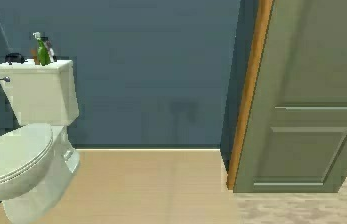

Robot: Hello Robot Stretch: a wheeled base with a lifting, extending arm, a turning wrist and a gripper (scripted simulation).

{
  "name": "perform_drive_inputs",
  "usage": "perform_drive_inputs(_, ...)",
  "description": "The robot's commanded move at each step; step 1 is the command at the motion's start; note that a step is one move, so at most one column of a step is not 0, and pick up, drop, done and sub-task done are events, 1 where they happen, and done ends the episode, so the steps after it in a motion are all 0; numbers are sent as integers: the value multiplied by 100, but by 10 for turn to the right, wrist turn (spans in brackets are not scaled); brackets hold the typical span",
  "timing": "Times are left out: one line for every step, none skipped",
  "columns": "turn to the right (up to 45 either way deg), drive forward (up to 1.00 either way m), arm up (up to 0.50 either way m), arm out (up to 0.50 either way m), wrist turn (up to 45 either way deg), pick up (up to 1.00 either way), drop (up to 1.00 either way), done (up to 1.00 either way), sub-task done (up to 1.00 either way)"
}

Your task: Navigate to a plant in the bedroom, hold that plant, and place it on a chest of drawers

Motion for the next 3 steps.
perform_drive_inputs(0, 50, 0, 0, 0, 0, 0, 0, 0)
perform_drive_inputs(450, 0, 0, 0, 0, 0, 0, 0, 0)
perform_drive_inputs(60, 0, 0, 0, 0, 0, 0, 0, 0)
